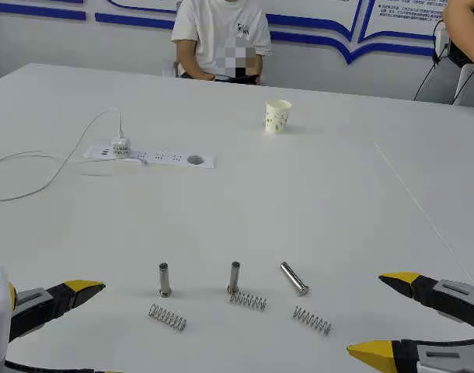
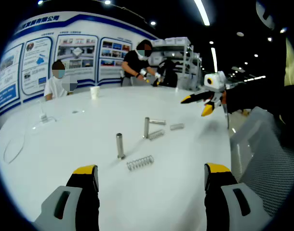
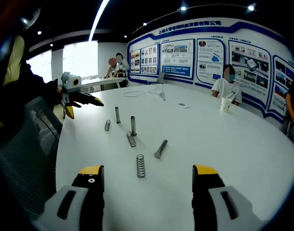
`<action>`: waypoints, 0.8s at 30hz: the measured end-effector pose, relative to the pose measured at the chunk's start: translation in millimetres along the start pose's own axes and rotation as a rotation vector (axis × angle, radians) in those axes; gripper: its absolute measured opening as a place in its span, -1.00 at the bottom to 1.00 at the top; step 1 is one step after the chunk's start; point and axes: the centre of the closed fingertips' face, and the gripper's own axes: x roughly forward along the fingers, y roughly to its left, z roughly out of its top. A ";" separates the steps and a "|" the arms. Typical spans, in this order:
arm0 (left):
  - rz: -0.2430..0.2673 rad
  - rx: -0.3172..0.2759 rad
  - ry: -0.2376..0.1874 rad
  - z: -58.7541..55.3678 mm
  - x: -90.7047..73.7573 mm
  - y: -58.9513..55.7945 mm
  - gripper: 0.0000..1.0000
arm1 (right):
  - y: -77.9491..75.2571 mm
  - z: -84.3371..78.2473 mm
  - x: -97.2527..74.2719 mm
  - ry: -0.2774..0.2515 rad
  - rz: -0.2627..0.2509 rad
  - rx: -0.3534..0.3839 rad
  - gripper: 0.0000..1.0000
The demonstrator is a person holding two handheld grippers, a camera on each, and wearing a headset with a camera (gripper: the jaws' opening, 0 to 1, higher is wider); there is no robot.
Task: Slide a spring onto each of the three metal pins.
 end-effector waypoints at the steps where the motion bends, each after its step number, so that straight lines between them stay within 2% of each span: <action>1: 0.000 0.000 0.000 0.0 0.0 0.0 0.85 | 0.0 -0.4 0.0 0.001 0.000 0.001 0.51; 24: 0.006 -0.017 -0.003 -3.7 0.9 0.7 0.83 | -0.4 -0.9 -1.2 0.010 -0.014 0.015 0.48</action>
